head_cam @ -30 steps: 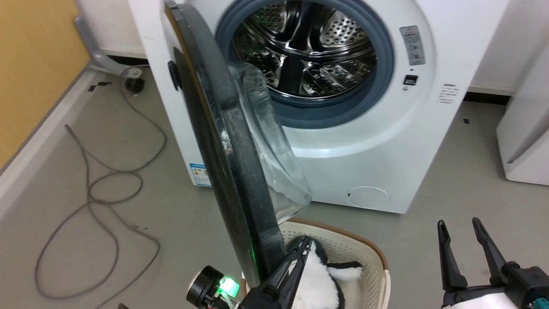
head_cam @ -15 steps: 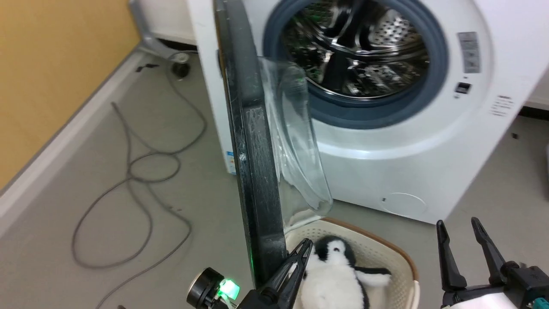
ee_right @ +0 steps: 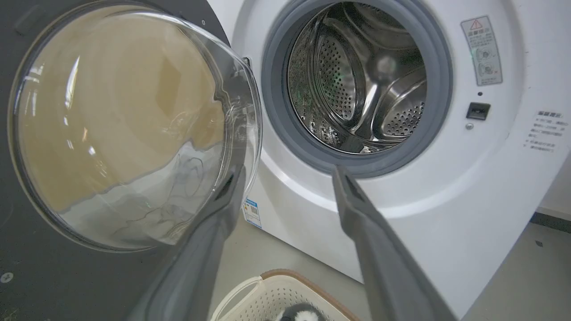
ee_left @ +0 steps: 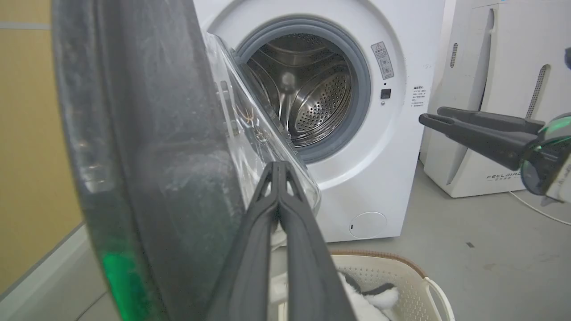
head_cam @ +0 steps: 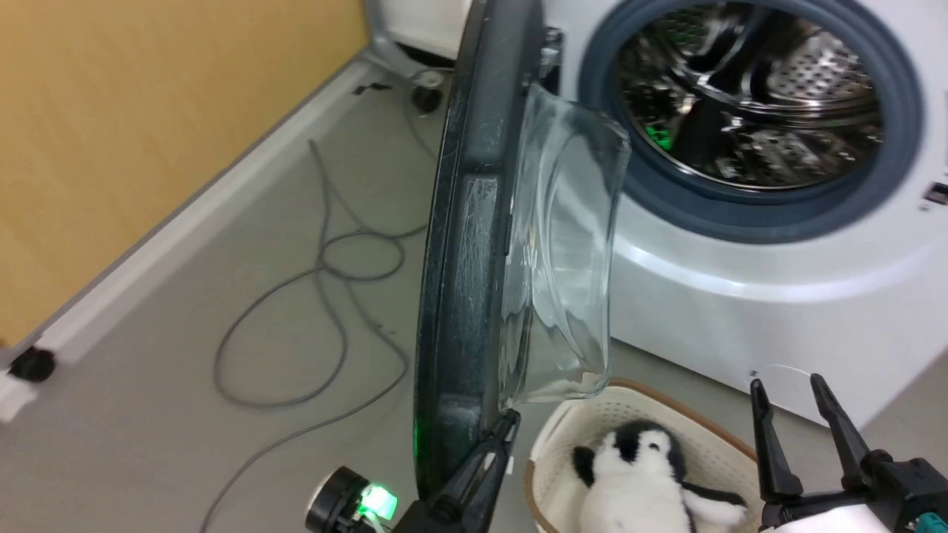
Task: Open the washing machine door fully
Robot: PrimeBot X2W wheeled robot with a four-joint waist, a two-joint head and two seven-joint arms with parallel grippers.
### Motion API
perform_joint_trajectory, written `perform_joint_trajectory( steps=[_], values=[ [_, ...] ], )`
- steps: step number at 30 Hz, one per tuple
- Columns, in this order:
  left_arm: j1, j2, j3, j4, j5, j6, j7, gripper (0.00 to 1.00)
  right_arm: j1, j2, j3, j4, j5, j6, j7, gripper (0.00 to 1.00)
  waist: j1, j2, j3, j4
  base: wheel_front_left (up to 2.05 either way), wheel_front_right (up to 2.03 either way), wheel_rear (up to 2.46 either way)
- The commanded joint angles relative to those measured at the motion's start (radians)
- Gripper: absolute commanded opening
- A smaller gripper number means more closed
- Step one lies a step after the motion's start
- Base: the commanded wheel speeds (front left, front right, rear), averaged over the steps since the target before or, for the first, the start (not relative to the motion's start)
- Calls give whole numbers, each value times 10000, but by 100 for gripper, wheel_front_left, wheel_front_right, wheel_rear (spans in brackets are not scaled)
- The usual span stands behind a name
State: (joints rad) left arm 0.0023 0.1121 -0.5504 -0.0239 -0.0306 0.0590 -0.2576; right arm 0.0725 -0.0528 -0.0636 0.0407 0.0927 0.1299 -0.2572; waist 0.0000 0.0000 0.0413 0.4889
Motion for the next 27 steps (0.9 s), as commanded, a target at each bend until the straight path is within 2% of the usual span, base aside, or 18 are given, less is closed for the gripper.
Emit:
perform_joint_trajectory(
  steps=[1, 15, 27],
  values=[
    [161, 72, 174, -47, -72, 107, -42, 0, -116, 26, 16, -27, -75, 8, -45, 100, 0, 0, 110, 408, 0, 0, 0],
    [261, 458, 2168, -307, -397, 1052, -42, 0, -749, 26, 483, 265, -380, 8, -45, 100, 0, 0, 560, 605, 0, 0, 0],
    [-77, 521, 4277, 424, -1149, 1167, -42, 0, -804, 26, 284, 187, -681, 8, -45, 100, 0, 0, 1047, 652, 0, 0, 0]
  ],
)
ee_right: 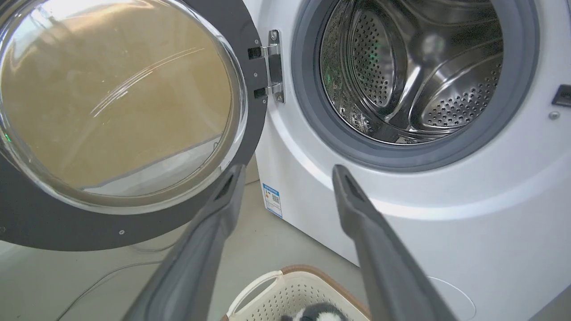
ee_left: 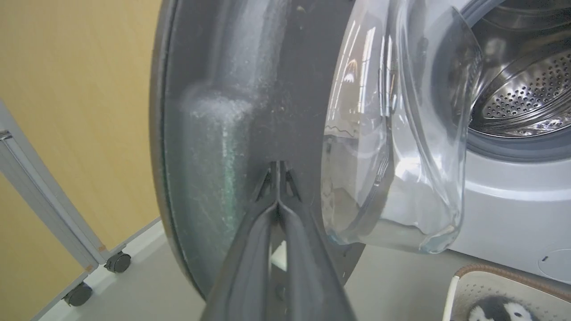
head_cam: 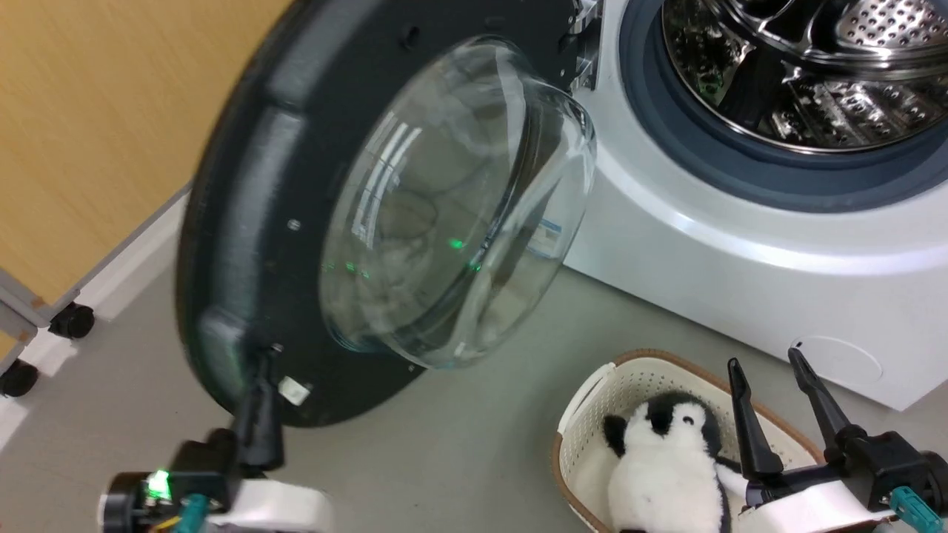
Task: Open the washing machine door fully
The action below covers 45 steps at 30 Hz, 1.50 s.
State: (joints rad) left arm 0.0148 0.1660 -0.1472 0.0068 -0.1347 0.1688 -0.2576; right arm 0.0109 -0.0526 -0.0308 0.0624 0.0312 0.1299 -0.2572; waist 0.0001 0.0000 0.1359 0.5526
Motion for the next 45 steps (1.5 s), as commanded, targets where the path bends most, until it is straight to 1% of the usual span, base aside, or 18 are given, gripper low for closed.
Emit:
perform_joint_trajectory(
  steps=[1, 2, 7, 13, 21, 30, 33, 37, 45],
  values=[
    [-273, -50, 419, 222, -171, 53, -42, 0, -199, 24, -64, -38, -97, 8, -45, 100, -1, 0, 148, 20, 0, 0, 0],
    [-273, -50, 419, 222, -171, 53, -42, 0, -199, 24, -64, -38, -97, 8, -45, 100, -1, 0, 148, 20, 0, 0, 0],
    [-752, -254, 1276, 728, -421, -91, -42, 0, -308, 24, -113, -46, -285, 8, -45, 100, -1, 0, 407, 48, 0, 0, 0],
    [-1523, -414, 2210, 1502, -574, -494, -42, 0, -475, 18, -151, -83, -542, 8, -45, 100, -1, 0, 751, 73, 0, 0, 0],
    [-2742, -469, 3221, 2655, -533, -1130, -42, 0, -591, -183, -336, -220, -754, 8, -46, 100, -1, 0, 1317, 68, 0, 0, 0],
    [-4245, -176, 4322, 4246, -439, -1597, -42, 0, -992, -463, -258, -253, -853, 8, -46, 100, -1, 0, 1985, -385, 0, 0, 0],
    [-4648, -79, 4556, 4609, -325, -1750, -42, 0, -1116, -532, -250, -243, -866, 8, -46, 100, -1, 0, 2158, -551, 0, 0, 0],
    [-5064, -61, 4769, 4890, -152, -1817, -42, 0, -1246, -589, -254, -221, -881, 8, -46, 100, -1, 0, 2335, -741, 0, 0, 0],
    [-5736, 396, 5476, 5757, -51, -1803, -42, 0, -1440, -614, -236, -159, -901, 8, -46, 100, -1, 0, 2513, -1121, 0, 0, 0]
  ],
)
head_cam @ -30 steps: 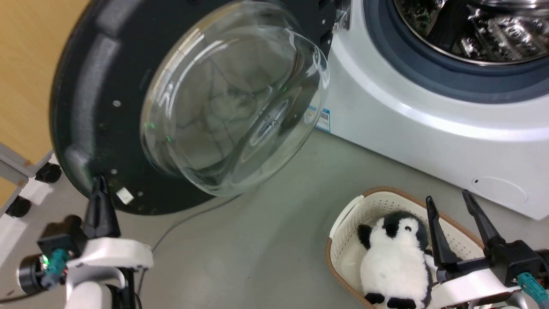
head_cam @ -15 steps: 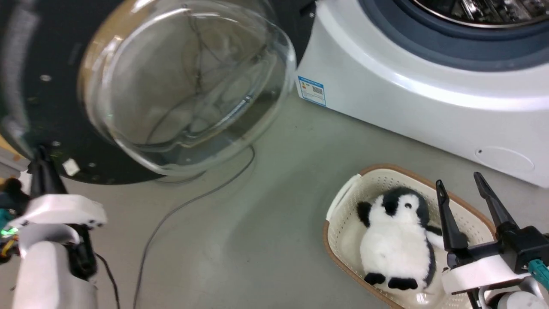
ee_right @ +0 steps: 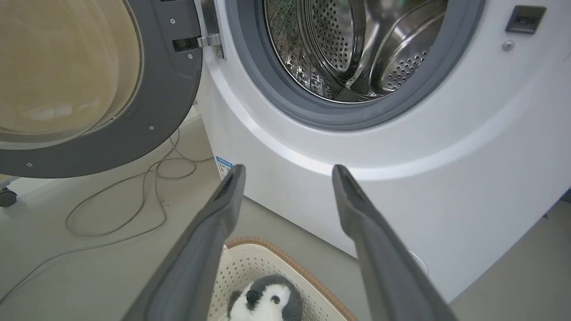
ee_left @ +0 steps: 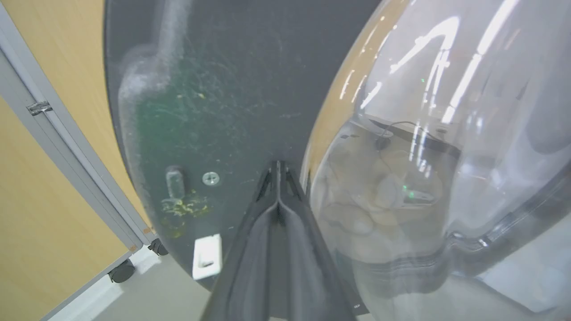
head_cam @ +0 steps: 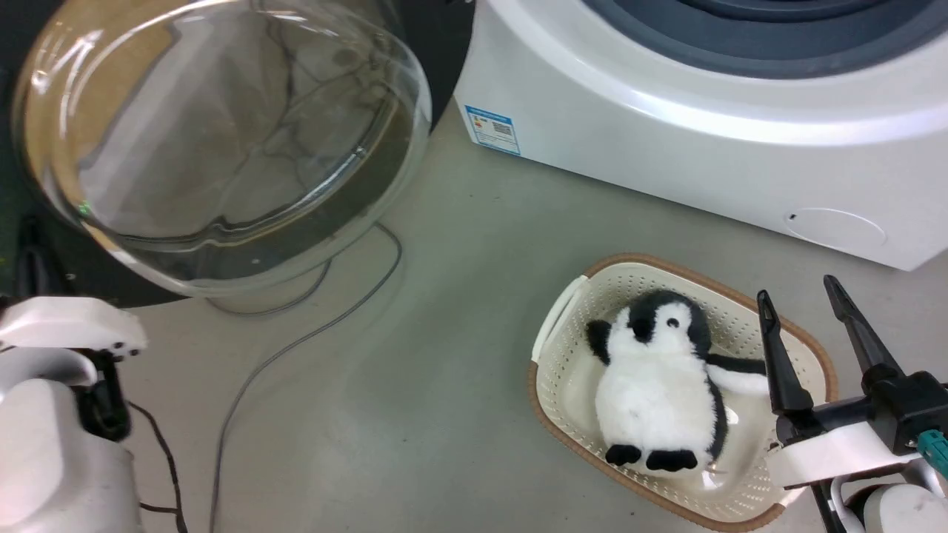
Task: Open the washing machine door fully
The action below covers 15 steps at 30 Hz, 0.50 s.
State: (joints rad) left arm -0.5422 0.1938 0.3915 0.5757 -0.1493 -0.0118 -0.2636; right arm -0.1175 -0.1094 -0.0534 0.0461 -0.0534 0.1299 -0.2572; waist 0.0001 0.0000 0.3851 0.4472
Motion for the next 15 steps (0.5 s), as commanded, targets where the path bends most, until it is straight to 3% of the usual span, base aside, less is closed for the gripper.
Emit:
perform_joint_trajectory(
  steps=[1, 15],
  values=[
    [-221, 189, 174, 158, 107, 1, 18, 0, -163, -46, -19, 9, -52, 8, -46, 100, -1, 0, 22, -102, 0, 0, 0],
    [-501, 554, 663, 877, 466, -215, 18, 0, -177, 111, -59, 199, -4, 8, -46, 100, -1, 0, -381, -465, 0, 0, 0]
  ],
)
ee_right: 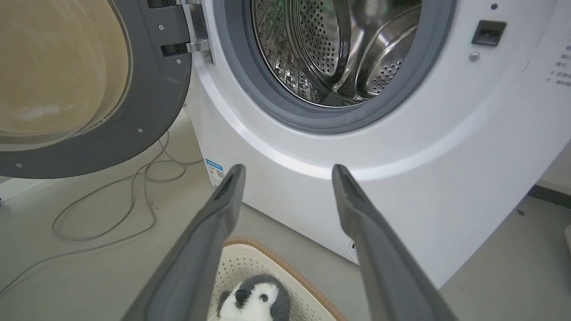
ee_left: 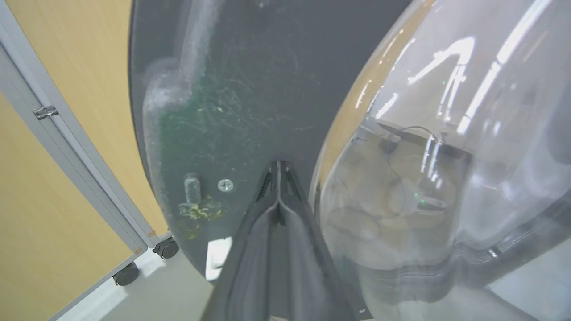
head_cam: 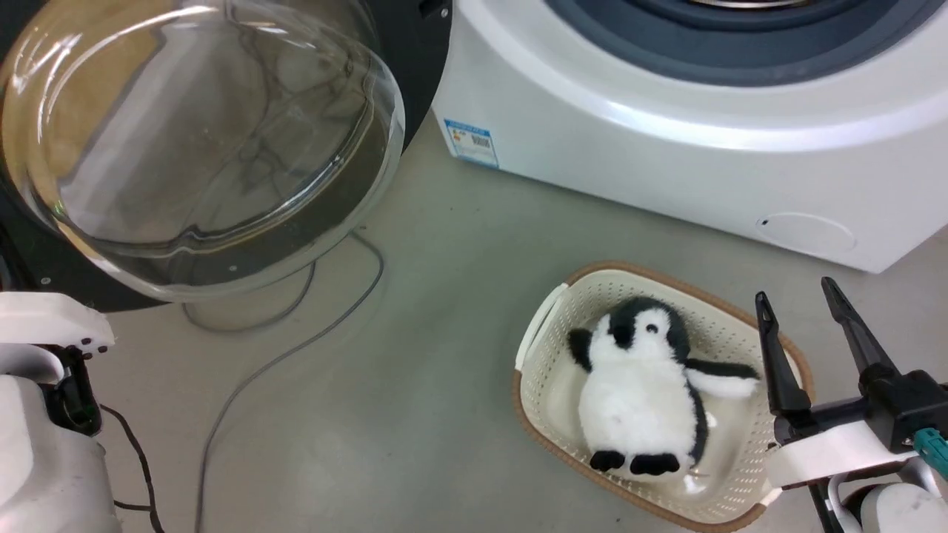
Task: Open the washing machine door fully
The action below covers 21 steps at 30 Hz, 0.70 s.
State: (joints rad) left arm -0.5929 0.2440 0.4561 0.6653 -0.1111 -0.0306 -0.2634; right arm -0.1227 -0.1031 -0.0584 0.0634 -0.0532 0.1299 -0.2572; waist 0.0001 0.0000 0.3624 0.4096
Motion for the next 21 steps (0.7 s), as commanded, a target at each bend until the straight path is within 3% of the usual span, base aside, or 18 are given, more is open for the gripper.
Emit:
perform_joint_trajectory(
  steps=[1, 11, 21],
  values=[
    [90, 34, 33, -46, 126, -31, 16, 0, -110, 82, -20, 39, 10, 8, -46, 100, -1, 0, -264, -129, 0, 0, 0],
    [1355, -354, 6, -1470, 510, -284, 16, 0, 389, 435, -249, -11, 195, 8, -46, 100, -1, 0, -1693, -478, 0, 0, 0],
    [2692, -1079, -838, -3693, 980, -607, 16, 0, 893, 523, -480, -396, 460, 8, -46, 100, -1, 0, -2630, -842, 0, 0, 0]
  ],
)
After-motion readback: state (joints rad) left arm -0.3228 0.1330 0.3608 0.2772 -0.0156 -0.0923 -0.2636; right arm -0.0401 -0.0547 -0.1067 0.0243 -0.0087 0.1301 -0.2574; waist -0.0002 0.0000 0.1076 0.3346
